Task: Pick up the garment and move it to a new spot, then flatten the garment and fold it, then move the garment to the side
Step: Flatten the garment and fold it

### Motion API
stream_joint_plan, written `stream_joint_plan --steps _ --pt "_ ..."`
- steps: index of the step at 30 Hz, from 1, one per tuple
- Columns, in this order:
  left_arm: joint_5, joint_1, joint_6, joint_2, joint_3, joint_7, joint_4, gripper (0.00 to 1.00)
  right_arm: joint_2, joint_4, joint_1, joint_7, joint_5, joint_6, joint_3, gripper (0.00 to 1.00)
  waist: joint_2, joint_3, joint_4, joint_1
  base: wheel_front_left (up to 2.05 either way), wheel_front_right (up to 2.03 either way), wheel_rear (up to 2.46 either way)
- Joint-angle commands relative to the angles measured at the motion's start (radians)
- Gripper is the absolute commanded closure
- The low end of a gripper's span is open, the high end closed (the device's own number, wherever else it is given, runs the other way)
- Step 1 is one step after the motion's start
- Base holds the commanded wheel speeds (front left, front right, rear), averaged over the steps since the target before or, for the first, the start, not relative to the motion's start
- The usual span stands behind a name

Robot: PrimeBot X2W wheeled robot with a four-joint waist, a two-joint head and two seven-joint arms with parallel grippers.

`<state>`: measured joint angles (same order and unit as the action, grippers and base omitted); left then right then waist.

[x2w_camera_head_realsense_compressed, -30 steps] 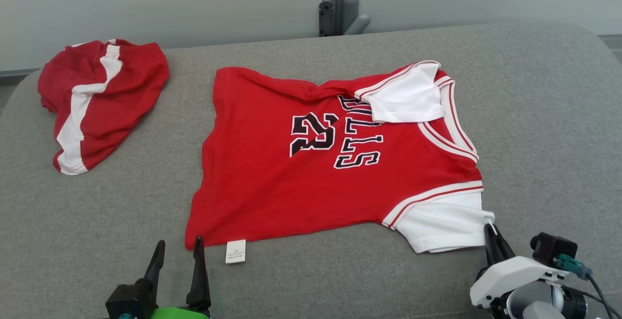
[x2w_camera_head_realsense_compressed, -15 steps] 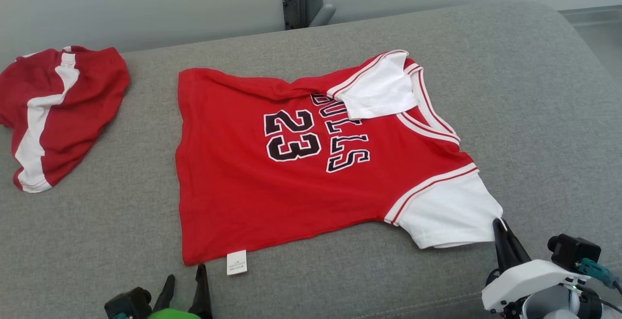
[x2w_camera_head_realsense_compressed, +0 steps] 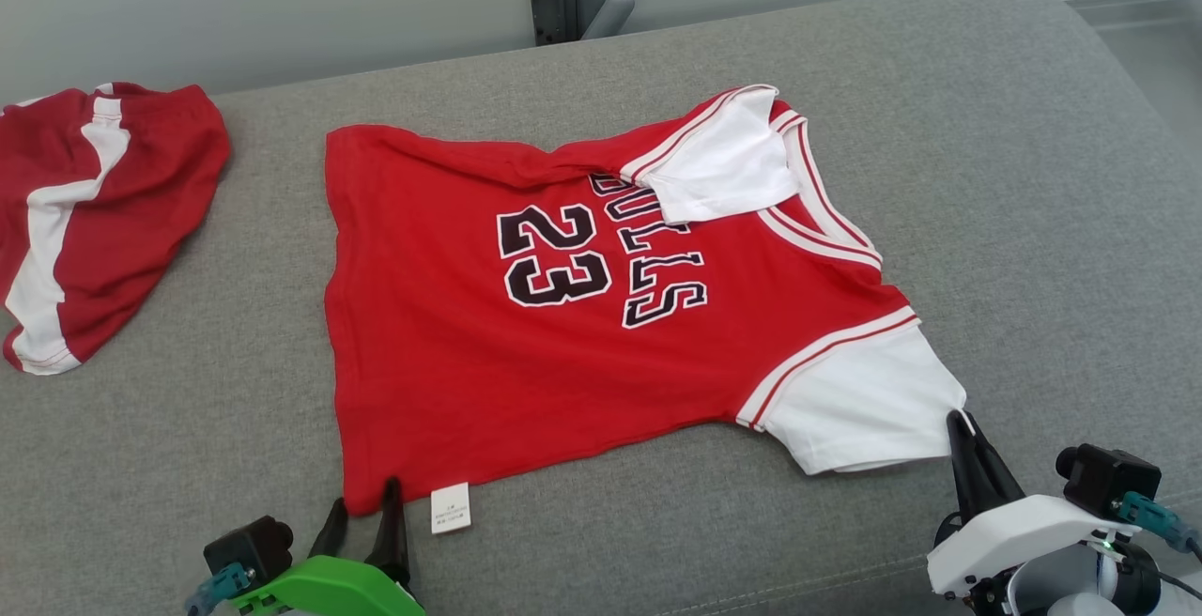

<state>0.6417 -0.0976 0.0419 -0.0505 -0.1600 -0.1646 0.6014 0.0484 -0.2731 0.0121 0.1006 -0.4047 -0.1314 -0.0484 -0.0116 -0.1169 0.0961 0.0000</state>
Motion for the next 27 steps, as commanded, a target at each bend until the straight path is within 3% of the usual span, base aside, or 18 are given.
stream_joint_plan --steps 1,3,5,6,16,27 --pt "0.010 -0.010 0.003 -0.001 -0.007 0.007 0.021 0.16 0.004 0.004 0.000 -0.003 -0.003 0.001 0.000 1.00 0.0116 -0.002 0.001 0.0000 0.00 0.00 0.00" --pt "0.013 -0.021 0.009 0.001 -0.019 0.011 0.044 0.57 0.004 0.006 0.003 -0.002 -0.001 0.001 0.002 1.00 0.0116 -0.004 0.002 0.0000 0.00 0.00 0.00" --pt "0.015 -0.030 0.015 0.003 -0.034 0.015 0.066 0.81 0.004 0.008 0.006 -0.003 0.000 0.001 0.004 1.00 0.0116 -0.005 0.002 0.0000 0.00 0.00 0.00" --pt "0.016 -0.034 0.018 0.004 -0.041 0.014 0.076 1.00 0.004 0.009 0.007 -0.003 0.000 0.001 0.006 1.00 0.0116 -0.005 0.002 0.0000 0.00 0.00 0.00" --pt "0.015 -0.080 0.047 -0.005 -0.040 -0.080 0.023 1.00 0.004 0.026 0.038 0.025 -0.056 0.001 0.013 1.00 0.0116 0.000 -0.009 0.0000 0.00 0.00 0.00" --pt "-0.028 -0.040 0.040 -0.016 0.002 -0.099 -0.321 1.00 0.004 0.173 0.113 0.021 -0.144 0.001 0.001 1.00 0.0116 0.042 -0.022 0.0000 0.00 0.00 0.00"
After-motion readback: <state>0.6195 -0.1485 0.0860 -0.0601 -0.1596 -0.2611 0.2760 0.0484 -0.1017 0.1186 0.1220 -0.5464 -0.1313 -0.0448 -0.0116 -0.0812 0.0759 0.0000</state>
